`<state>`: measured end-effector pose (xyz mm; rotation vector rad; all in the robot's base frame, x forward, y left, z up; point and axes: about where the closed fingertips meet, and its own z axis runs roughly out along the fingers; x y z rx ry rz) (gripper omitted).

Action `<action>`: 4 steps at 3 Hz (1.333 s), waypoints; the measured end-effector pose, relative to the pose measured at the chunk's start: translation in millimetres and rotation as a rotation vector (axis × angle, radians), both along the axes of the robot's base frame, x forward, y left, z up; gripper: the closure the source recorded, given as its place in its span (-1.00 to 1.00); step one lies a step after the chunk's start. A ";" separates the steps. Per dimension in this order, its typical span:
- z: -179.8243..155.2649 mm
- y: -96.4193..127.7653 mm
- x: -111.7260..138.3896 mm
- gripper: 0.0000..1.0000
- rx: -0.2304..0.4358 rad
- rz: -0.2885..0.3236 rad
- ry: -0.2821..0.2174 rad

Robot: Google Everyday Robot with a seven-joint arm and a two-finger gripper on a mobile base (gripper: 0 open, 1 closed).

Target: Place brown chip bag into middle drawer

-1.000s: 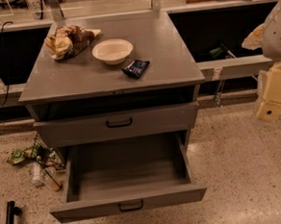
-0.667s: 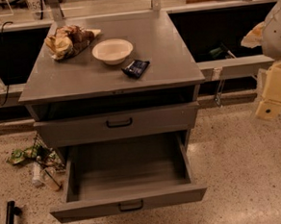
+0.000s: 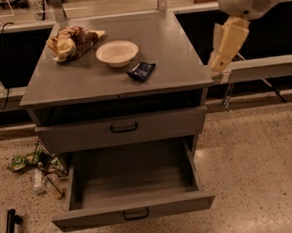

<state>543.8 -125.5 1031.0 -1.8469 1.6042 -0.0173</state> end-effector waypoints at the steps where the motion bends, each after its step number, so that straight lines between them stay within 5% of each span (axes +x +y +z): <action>1: 14.8 62.6 33.5 -1.00 0.007 0.206 -0.179; 2: 0.3 113.2 69.7 -1.00 -0.062 0.333 -0.288; 4: -27.7 144.7 91.4 -1.00 -0.117 0.390 -0.338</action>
Offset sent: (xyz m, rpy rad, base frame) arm 0.1383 0.1917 -0.0295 -0.1590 -0.3447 0.3729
